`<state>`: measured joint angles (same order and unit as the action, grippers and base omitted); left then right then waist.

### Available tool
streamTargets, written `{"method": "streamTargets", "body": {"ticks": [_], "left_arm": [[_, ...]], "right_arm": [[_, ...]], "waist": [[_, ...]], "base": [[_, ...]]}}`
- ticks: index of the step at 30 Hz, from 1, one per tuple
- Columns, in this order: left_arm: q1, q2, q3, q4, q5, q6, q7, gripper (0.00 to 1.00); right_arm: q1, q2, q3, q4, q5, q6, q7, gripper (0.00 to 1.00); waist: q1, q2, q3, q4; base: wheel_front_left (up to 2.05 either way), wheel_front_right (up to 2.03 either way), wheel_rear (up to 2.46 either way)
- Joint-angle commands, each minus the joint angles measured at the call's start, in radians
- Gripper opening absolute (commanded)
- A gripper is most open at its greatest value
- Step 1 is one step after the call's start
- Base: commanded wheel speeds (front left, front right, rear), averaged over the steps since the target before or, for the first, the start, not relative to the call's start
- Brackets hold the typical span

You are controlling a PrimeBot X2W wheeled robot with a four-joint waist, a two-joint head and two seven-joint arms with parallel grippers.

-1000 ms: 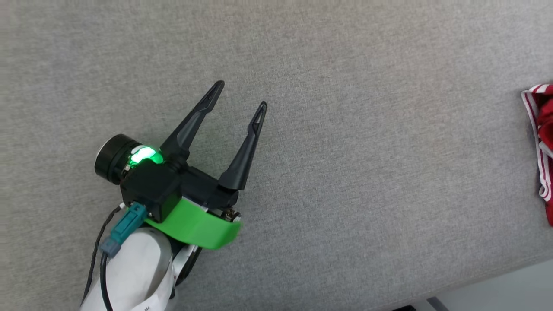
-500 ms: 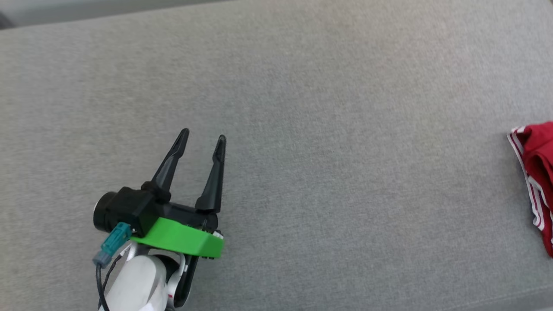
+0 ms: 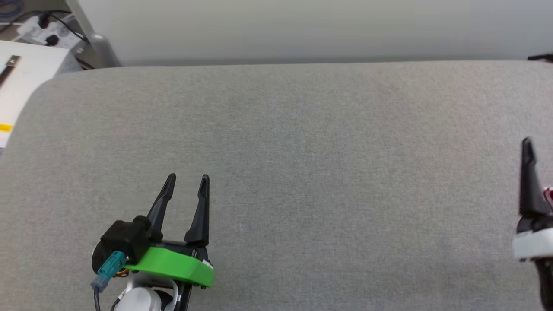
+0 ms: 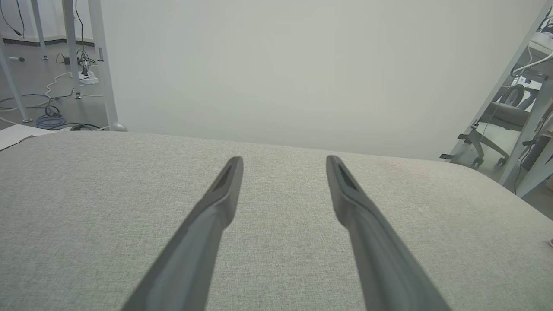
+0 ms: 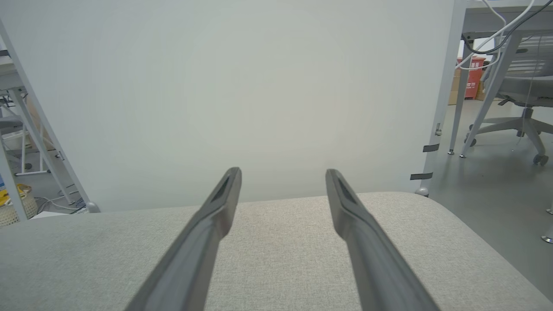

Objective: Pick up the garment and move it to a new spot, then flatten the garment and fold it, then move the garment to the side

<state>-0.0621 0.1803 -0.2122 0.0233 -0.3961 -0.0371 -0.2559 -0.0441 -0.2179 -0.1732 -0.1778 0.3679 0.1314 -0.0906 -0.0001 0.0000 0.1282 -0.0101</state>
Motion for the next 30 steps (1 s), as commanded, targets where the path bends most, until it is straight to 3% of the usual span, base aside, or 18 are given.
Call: {"method": "streamTargets", "body": {"ticks": [1,10,30], "left_arm": [[0.018,-0.011,0.012,0.007,0.014,-0.008,-0.006,1.0],[0.045,-0.049,0.065,0.053,0.076,-0.021,-0.006,1.0],[0.06,-0.112,0.131,0.034,0.155,-0.084,-0.006,1.0]], "right_arm": [[0.028,0.008,0.013,-0.006,-0.016,-0.001,-0.014,1.0],[0.121,0.062,0.076,0.049,-0.047,-0.001,-0.082,1.0],[0.113,0.083,0.093,0.122,-0.121,-0.001,-0.126,1.0]], "waist": [[0.0001,0.0,-0.042,0.04],[0.0001,0.0,-0.06,0.045],[0.0001,0.0,-0.068,0.032]], "base": [[0.0,0.0,0.0],[0.0,0.0,0.0],[0.0,0.0,0.0]]}}
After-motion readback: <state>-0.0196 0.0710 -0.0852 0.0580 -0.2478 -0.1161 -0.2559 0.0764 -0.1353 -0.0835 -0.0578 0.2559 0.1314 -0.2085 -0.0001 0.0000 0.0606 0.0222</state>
